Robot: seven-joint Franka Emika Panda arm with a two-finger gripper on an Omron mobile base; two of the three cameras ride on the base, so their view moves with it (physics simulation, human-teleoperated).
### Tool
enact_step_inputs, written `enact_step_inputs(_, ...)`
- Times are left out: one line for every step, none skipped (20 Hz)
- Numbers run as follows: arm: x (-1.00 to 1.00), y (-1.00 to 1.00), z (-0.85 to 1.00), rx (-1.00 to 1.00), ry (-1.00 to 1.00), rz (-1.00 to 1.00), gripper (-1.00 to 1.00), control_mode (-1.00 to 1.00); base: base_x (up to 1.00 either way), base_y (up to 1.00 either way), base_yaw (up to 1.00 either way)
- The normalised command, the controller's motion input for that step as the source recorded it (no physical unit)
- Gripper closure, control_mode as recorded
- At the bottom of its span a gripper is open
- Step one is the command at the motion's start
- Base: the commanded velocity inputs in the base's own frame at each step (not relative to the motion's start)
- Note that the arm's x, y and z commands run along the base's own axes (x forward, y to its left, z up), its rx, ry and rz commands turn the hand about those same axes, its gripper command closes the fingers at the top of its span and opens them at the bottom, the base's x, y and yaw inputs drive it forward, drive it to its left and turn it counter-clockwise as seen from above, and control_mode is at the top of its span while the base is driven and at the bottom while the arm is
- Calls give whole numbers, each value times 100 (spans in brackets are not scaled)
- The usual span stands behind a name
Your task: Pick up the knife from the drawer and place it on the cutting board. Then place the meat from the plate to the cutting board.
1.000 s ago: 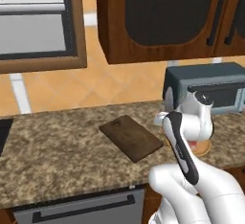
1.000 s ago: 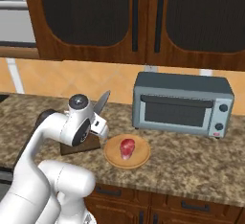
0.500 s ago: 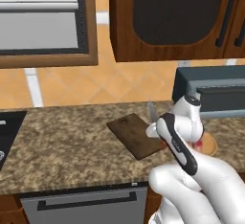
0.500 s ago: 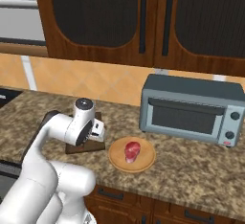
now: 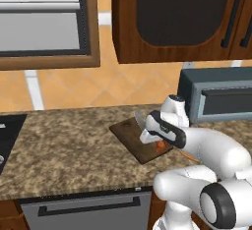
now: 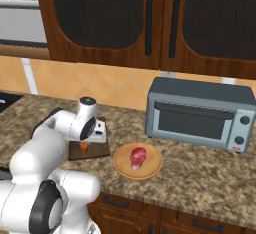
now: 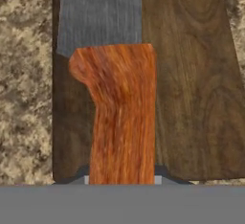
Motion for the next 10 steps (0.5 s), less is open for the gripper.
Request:
enact_step_inputs(45,9,-9,-7,0,1,100,-100,0,0,0)
enact_step_inputs(48,8,-13,-6,0,1,100,-100,0,0,0)
enact_step_inputs(49,8,-16,-6,1,2,100,-100,0,0,0)
enact_step_inputs(49,10,-21,-7,2,3,100,-100,0,0,0)
enact_step_inputs(45,11,-31,-7,2,5,100,-100,0,0,0)
enact_step_inputs(41,16,-39,-8,2,5,100,-100,0,0,0)
enact_step_inputs(34,16,-48,-9,0,5,100,-100,0,0,0)
enact_step_inputs(27,15,-54,-9,0,7,-100,-100,0,0,0)
enact_step_inputs(25,19,-58,-9,0,7,-100,-100,0,0,0)
enact_step_inputs(26,21,-54,-9,0,7,-100,-100,0,0,0)
